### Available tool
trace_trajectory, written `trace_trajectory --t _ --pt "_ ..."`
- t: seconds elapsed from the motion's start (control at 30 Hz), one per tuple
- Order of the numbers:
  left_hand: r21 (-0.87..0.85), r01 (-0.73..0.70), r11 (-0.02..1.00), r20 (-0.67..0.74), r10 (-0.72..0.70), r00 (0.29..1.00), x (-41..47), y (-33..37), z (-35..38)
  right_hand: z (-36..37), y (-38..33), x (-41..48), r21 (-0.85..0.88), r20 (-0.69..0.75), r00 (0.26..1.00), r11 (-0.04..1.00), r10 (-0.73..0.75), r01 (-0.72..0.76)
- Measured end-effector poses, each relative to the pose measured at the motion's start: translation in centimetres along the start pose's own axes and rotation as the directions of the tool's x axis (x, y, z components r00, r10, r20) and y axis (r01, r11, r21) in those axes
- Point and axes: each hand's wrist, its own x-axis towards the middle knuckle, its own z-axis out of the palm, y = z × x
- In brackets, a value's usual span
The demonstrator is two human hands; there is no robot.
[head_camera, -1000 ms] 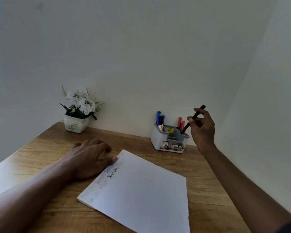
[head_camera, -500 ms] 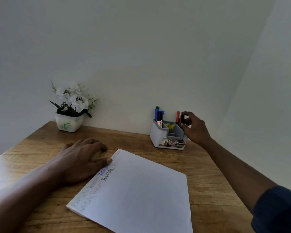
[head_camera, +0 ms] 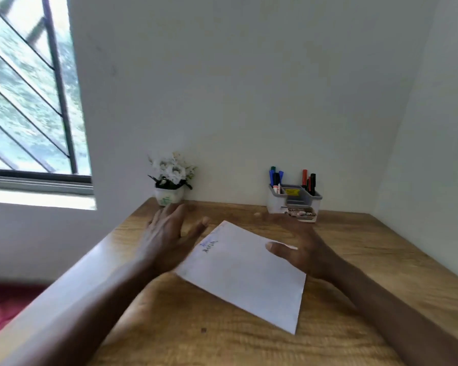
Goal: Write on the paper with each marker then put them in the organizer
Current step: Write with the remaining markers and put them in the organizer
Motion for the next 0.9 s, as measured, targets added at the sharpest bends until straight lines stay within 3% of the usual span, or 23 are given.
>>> trace_trajectory --t 0.13,0.27,0.37,0.53,0.67,0.77,0.9 --pt "0.062 0.014 0.998 0.098 -0.020 0.995 -5.7 4.1 -0.5 0.7 -0.6 0.1 -0.084 0.145 0.989 0.996 0.043 -0.031" --pt "0.191 0.104 0.976 0.208 -0.144 0.968 -7.5 5.8 0.1 0.5 -0.7 -0.5 -0.152 0.280 0.949 0.982 0.147 -0.108" --pt "0.291 0.093 0.952 0.326 -0.190 0.926 -6.2 5.0 0.8 0.4 -1.0 -0.9 -0.316 0.336 0.923 0.945 0.190 -0.079" --pt "0.297 -0.047 0.954 0.465 -0.101 0.879 -0.2 0.8 1.6 1.8 -1.9 -0.9 -0.400 0.271 0.930 0.908 0.249 -0.126" --pt "0.182 -0.205 0.962 0.511 0.086 0.855 2.2 -2.7 2.6 2.1 -1.9 -0.9 -0.400 0.347 0.896 0.908 0.278 -0.127" --pt "0.128 -0.231 0.964 0.518 0.134 0.845 1.6 -3.2 3.0 2.2 -1.6 -0.4 -0.449 0.365 0.871 0.882 0.329 -0.145" --pt "0.167 -0.177 0.970 0.497 0.072 0.865 1.3 -1.7 1.8 2.6 -2.6 -0.4 -0.465 0.317 0.865 0.858 0.389 -0.216"
